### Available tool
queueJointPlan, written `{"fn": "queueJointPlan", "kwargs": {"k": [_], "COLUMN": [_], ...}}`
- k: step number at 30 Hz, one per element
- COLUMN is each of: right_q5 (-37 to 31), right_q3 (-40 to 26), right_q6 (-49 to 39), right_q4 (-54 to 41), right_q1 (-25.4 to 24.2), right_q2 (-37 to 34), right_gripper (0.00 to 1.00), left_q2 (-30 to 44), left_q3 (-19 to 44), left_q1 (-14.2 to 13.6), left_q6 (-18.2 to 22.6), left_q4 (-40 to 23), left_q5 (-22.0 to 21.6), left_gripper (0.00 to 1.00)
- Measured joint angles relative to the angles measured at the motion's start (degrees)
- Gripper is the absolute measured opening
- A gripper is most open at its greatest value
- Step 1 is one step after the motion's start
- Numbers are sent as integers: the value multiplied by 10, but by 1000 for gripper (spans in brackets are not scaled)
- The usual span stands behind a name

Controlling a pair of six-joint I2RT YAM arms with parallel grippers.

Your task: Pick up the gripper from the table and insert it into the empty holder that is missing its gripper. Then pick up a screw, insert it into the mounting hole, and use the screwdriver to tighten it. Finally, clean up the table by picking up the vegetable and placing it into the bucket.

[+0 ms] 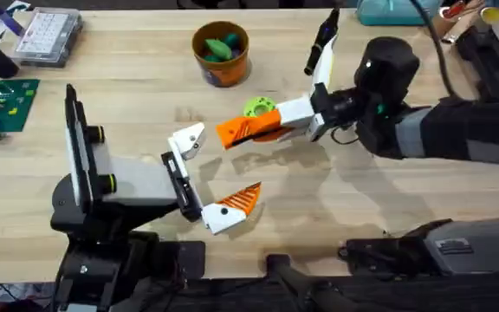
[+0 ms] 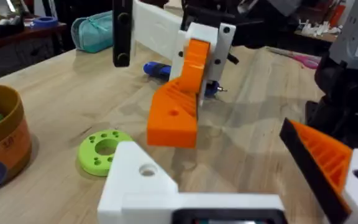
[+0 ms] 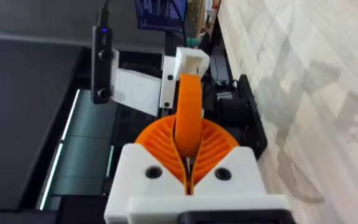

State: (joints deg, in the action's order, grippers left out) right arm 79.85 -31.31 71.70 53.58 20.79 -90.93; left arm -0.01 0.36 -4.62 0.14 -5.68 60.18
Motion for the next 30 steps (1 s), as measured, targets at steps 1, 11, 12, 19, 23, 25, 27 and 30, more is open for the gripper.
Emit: {"fn": "queueJointPlan", "kwargs": {"k": [1,11,12,19,23,25,27,30], "right_q5": [-2,-33,-36,-60,-81,-88,-95,-101], "right_q3": [4,12,16,55,57,57,57,57], "right_q6": [8,47,48,84,101,108,112,118], "right_q4": [13,50,55,165,177,178,179,180], "right_q1": [4,38,41,48,55,62,71,81], "right_q2": [-2,-3,-3,-3,-3,-3,-5,-18], "right_gripper": [23,23,23,23,23,23,23,23], "left_q2": [0,0,0,0,0,0,0,0], "left_q3": [0,0,0,0,0,0,0,0], "left_q1": [0,0,0,0,0,0,0,0], "left_q6": [0,0,0,0,0,0,0,0], "left_q4": [0,0,0,0,0,0,0,0], "left_q5": [0,0,0,0,0,0,0,0], "left_gripper": [986,987,987,987,987,987,987,987]}}
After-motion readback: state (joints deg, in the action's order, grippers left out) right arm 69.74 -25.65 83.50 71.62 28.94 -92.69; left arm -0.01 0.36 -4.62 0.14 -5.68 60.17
